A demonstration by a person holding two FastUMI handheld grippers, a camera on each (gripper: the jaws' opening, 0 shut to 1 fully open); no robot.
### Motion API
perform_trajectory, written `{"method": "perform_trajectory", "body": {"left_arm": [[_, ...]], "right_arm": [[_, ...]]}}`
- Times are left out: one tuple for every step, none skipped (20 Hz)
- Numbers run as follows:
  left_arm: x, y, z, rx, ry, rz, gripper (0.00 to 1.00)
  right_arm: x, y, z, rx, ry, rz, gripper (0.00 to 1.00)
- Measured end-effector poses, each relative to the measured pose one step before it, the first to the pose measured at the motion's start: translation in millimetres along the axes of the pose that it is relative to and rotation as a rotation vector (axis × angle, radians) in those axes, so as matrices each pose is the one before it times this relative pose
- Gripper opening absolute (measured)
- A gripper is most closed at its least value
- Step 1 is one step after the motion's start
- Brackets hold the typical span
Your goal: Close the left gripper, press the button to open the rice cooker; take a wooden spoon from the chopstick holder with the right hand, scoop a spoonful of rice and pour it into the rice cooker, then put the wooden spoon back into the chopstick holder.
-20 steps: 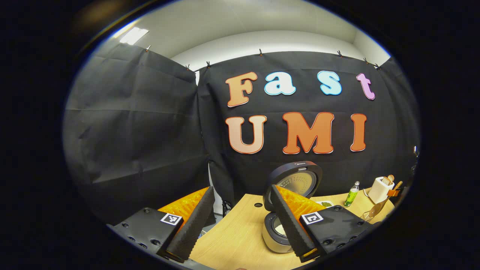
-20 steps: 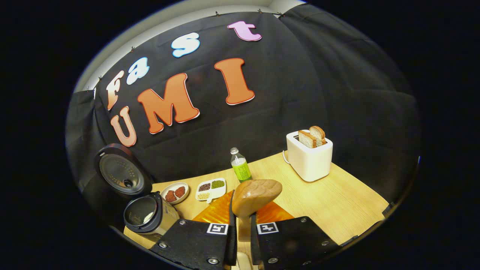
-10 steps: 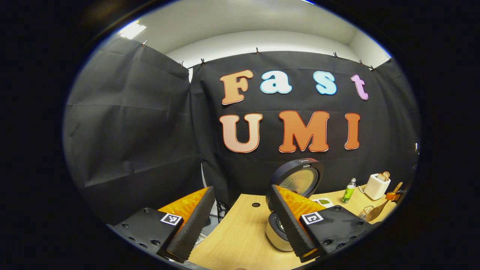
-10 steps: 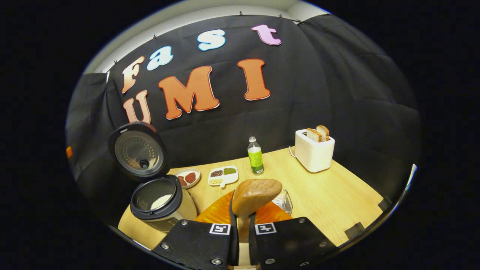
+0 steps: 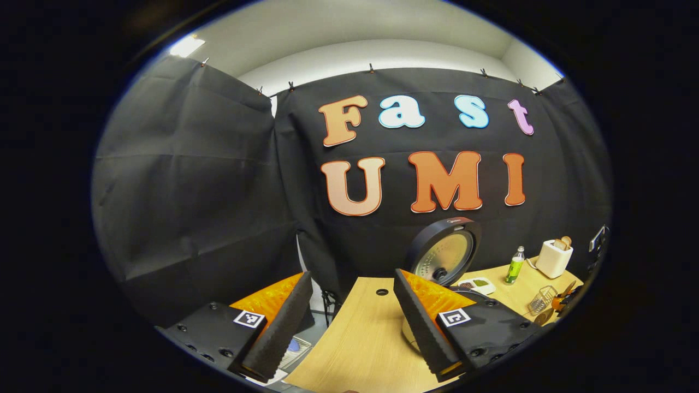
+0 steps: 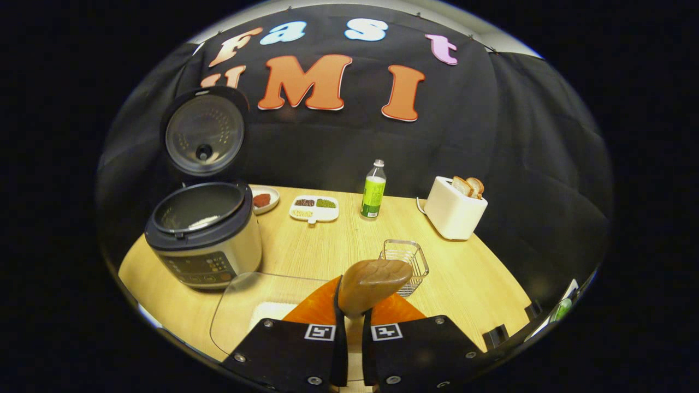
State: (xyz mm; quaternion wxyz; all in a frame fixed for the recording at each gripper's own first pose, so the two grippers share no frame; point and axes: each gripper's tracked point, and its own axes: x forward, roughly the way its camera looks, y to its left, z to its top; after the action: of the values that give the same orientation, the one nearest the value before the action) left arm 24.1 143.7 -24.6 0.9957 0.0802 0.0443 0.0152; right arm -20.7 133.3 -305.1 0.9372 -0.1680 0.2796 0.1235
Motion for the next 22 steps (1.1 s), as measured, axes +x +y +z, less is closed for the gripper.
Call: {"method": "perform_trajectory", "body": {"left_arm": [[0.30,1.14,-0.64,-0.00534,0.00047,-0.00083,0.97],[-0.57,0.36,-0.65,-0.00458,0.00128,-0.00150,0.97],[-0.08,2.07,0.28,-0.00223,0.00163,0.00200,0.97],[0.96,3.59,-2.19,-0.00053,0.00075,0.00521,0.97],[0.27,3.81,-0.48,-0.00141,0.00026,0.00953,0.97],[0.65,2.21,-0.57,-0.00679,0.00121,0.00430,0.97],[0.05,0.28,-1.32,-0.01049,0.00388,-0.00083,0.97],[0.55,0.02,-1.87,-0.01143,0.00508,-0.00186,0.96],[0.80,-1.32,-2.29,-0.01102,0.00644,-0.00366,0.96],[1.17,-0.75,-1.57,-0.00792,0.00520,-0.00316,0.97],[0.53,-0.72,-0.32,-0.00473,0.00200,-0.00166,0.97],[0.73,-0.46,-0.10,-0.00134,0.00010,-0.00160,0.97],[-0.26,-0.01,-0.36,0.00138,0.00016,-0.00068,0.97],[0.51,-2.32,0.46,0.00336,-0.00013,-0.00122,0.96],[-0.17,-0.03,1.17,0.00332,0.00014,-0.00140,0.96],[0.42,-2.44,0.52,0.00231,-0.00135,-0.00428,0.96],[0.95,-3.37,-0.25,0.00098,0.00097,-0.00381,0.96],[1.15,-2.30,-0.73,0.00110,0.00227,-0.00509,0.96],[0.01,-2.59,-0.52,0.00217,0.00176,-0.00283,0.96],[-0.77,-1.10,-0.14,0.00356,0.00122,-0.00140,0.96],[0.43,-0.81,0.79,0.00146,0.00063,0.00135,0.96],[0.60,-0.62,-1.53,-0.00275,0.00025,0.00138,0.96]], "right_arm": [[1.82,1.66,-3.85,-0.01739,0.00627,-0.00762,0.10],[2.42,3.12,-5.34,-0.01263,0.01163,-0.00488,0.10],[1.48,1.50,-6.29,-0.00180,0.01667,-0.00292,0.10],[0.00,1.05,-3.75,0.00713,0.00840,-0.00751,0.10],[-0.89,2.91,-0.72,0.01154,0.00437,-0.00196,0.10],[-1.21,4.27,-0.69,0.01550,0.00653,0.00657,0.10],[-1.53,3.54,1.39,0.02060,-0.00471,0.00857,0.10],[-1.49,4.24,0.68,0.02478,0.00381,0.01989,0.10],[-2.88,5.81,0.24,0.03648,0.00006,0.02545,0.10],[-0.62,8.53,0.07,0.05296,0.00659,0.03746,0.10],[-0.87,7.15,0.24,0.05351,0.00372,0.03254,0.10],[0.98,7.36,-1.91,0.05285,0.00524,0.03222,0.10],[-1.26,5.62,-0.75,0.04855,0.00403,0.03392,0.10],[3.46,5.25,-2.41,0.04203,0.00761,0.03197,0.10],[1.95,4.59,0.01,0.03898,-0.00100,0.02582,0.10],[1.66,1.74,-0.17,0.02859,0.00203,0.01769,0.10],[2.33,0.29,1.45,0.02711,-0.00357,0.01204,0.09],[2.50,-1.83,0.11,0.02767,0.00265,0.00886,0.10],[3.21,-1.36,0.38,0.03535,0.00548,0.01197,0.10],[1.23,-2.92,0.17,0.04510,0.01048,0.01469,0.10],[0.91,-2.55,0.17,0.05009,0.00996,0.01441,0.10],[0.46,-1.48,-0.63,0.05326,0.00851,0.01856,0.10]]}}
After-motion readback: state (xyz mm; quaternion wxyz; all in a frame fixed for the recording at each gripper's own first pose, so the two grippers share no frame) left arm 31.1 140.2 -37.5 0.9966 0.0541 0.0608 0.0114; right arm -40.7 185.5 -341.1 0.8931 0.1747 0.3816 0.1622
